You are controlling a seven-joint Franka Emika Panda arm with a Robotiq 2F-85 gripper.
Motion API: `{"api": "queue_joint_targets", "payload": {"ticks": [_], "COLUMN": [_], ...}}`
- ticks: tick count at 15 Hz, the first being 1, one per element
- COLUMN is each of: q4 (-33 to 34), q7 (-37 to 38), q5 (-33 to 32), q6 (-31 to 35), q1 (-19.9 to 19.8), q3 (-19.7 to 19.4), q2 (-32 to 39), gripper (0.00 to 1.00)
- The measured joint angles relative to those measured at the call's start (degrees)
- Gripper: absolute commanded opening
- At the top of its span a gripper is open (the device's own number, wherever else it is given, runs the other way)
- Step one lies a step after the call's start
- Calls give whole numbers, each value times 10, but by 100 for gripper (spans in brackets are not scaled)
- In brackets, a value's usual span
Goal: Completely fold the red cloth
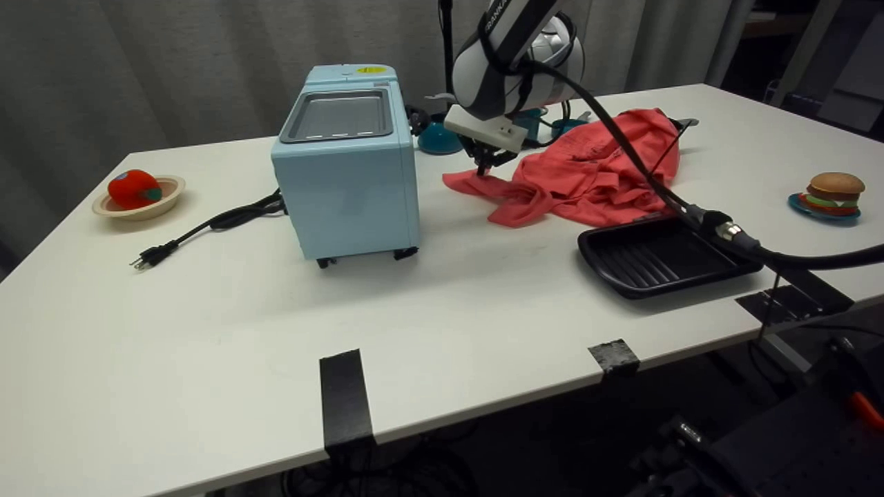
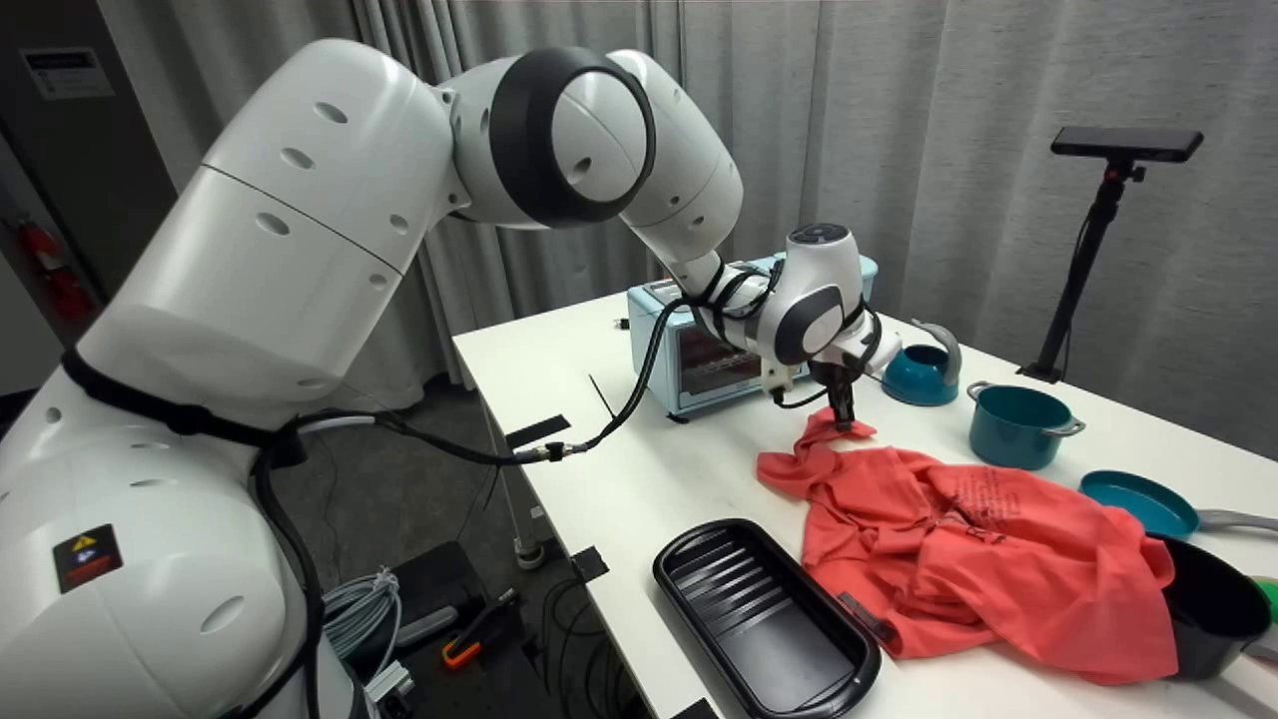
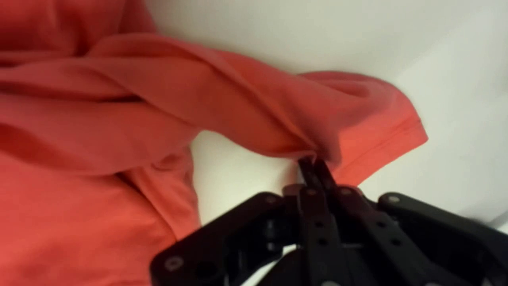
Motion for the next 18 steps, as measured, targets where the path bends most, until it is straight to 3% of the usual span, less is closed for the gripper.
{"api": "queue_joint_targets", "payload": {"ticks": [8,9,10,11,13,18], "q4": [0,0,2,4,1,0], "q7": [-142,-161,-179,-195,-199,-197], "q5": [-36,-36,-36,-35,-34,-34], "q6": [0,0,-5,-18,-26,-23], "q1": [-3,-3,-8,-16,-25,-14], "q3": [-8,-8,-9,-11,-12,-11], "q2": [0,0,-4,-17,-32,-16], "gripper": [0,27,29,10,26,29]}}
